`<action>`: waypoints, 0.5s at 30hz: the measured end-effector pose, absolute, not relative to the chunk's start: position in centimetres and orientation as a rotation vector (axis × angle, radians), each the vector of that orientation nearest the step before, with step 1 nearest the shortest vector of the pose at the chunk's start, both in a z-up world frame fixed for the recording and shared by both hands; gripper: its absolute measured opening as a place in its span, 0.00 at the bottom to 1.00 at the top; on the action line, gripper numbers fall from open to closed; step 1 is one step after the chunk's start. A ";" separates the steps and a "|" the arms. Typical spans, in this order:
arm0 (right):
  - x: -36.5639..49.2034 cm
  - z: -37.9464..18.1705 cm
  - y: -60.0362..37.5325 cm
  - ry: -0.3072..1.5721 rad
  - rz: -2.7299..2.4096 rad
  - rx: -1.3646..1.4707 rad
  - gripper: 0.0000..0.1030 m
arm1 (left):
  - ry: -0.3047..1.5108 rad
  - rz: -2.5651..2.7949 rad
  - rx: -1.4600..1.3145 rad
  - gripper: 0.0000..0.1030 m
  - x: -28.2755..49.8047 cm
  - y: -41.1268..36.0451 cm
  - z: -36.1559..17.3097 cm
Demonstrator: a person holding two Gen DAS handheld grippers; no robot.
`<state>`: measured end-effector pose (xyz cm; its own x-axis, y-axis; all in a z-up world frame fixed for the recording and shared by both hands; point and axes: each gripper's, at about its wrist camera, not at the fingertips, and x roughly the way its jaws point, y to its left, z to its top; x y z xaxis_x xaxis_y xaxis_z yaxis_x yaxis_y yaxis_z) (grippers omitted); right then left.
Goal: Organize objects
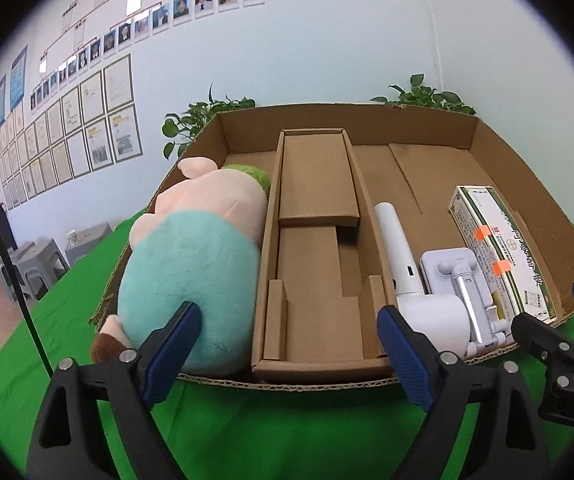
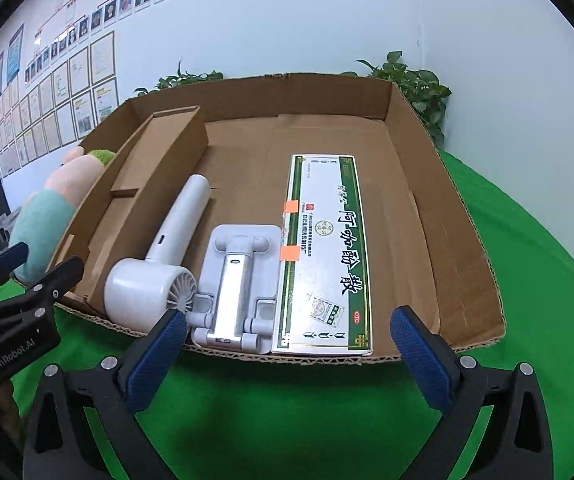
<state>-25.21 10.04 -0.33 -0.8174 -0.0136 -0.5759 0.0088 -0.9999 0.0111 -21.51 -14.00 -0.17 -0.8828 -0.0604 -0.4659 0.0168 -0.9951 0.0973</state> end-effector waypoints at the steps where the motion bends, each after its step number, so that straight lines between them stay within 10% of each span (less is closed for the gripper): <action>1: -25.6 -0.5 9.8 -0.010 -2.988 0.945 1.00 | -0.144 -3.008 0.748 0.92 -21.6 -13.8 -0.1; 15: -25.5 -0.6 8.9 0.011 -2.999 0.959 1.00 | -0.148 -2.998 0.787 1.00 -22.1 -13.3 -0.5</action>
<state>-25.52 8.93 -0.58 -0.8145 0.0085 -0.5801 -0.0042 -1.0000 -0.0087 -22.11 -13.28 -0.52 -0.8705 -0.0613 -0.4883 0.0130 -0.9947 0.1017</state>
